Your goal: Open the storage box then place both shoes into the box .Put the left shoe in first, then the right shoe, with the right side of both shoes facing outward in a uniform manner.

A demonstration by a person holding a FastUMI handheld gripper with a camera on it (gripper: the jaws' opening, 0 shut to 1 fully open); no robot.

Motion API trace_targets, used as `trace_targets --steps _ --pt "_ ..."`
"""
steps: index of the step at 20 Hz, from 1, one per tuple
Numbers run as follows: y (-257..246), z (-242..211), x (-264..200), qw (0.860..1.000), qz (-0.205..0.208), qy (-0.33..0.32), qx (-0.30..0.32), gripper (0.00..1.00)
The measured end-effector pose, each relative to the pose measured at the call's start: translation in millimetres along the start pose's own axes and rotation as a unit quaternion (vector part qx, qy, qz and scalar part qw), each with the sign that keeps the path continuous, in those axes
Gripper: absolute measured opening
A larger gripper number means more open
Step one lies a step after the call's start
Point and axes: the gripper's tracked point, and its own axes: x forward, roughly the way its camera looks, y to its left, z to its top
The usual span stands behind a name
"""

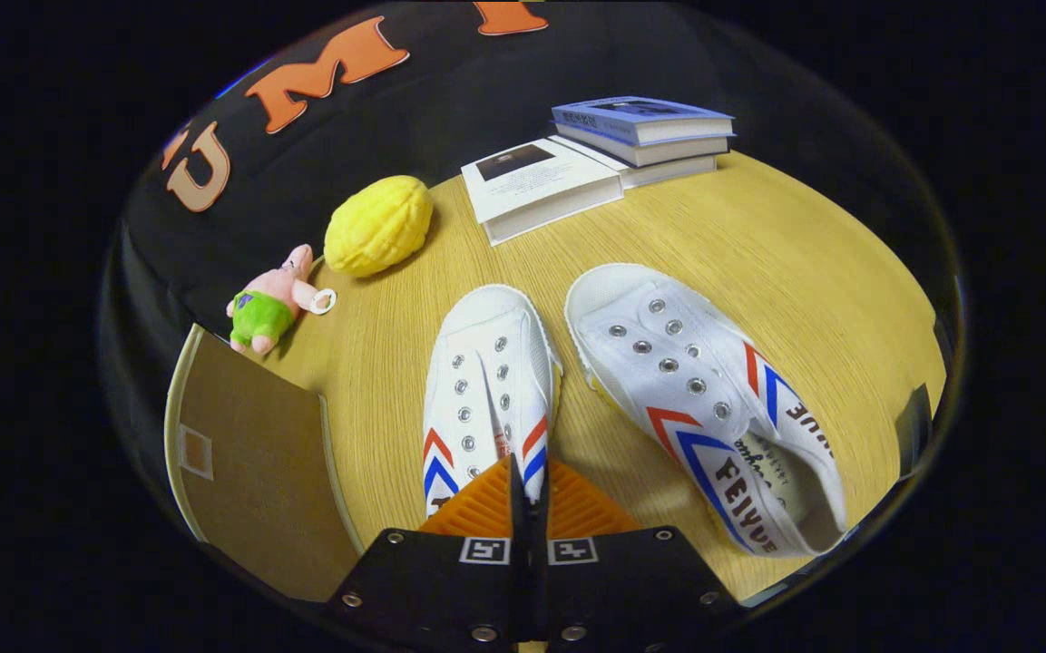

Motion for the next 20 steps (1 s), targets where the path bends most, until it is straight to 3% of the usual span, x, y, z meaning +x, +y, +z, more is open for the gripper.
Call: trace_targets --steps 9,15,20 --pt "22.5 46.5 -49.6 0.999 0.015 -0.046 0.020 0.00" --pt "75.5 85.2 -109.6 0.994 0.057 -0.094 -0.021 0.00" --pt "148.7 96.7 -147.5 0.984 0.122 -0.118 -0.048 0.00"
